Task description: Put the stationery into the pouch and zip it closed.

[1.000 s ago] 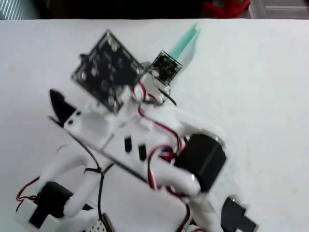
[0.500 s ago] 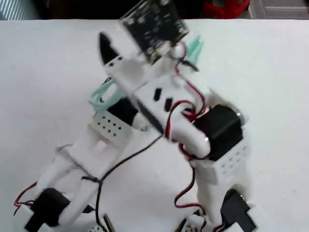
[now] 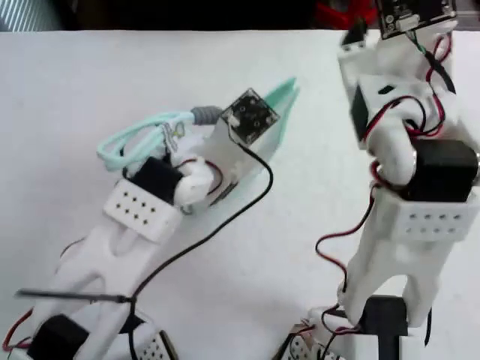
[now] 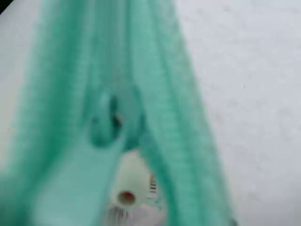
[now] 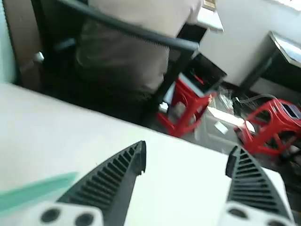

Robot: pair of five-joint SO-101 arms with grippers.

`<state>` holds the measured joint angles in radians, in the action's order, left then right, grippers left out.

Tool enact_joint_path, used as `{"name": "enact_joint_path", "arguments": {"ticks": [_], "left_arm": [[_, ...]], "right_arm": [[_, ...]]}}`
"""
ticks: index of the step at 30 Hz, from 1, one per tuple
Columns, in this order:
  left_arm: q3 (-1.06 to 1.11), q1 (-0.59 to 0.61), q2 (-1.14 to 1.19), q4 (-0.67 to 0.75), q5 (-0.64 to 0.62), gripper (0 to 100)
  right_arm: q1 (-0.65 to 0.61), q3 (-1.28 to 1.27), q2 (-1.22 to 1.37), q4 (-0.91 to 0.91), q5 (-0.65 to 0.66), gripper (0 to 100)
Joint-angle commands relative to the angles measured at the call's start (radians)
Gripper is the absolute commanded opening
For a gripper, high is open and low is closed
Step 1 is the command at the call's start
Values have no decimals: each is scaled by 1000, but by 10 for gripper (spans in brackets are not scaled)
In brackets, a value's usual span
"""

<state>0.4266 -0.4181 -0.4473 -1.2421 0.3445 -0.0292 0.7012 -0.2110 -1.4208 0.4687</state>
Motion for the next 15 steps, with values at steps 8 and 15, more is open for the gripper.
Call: {"name": "enact_joint_path", "arguments": {"ticks": [8, 15], "left_arm": [[160, 259, -309, 296, 361, 24], [77, 312, -340, 249, 377, 24]], "right_arm": [[206, -339, -18, -48, 485, 276], [260, -559, -18, 76, 445, 276]]}}
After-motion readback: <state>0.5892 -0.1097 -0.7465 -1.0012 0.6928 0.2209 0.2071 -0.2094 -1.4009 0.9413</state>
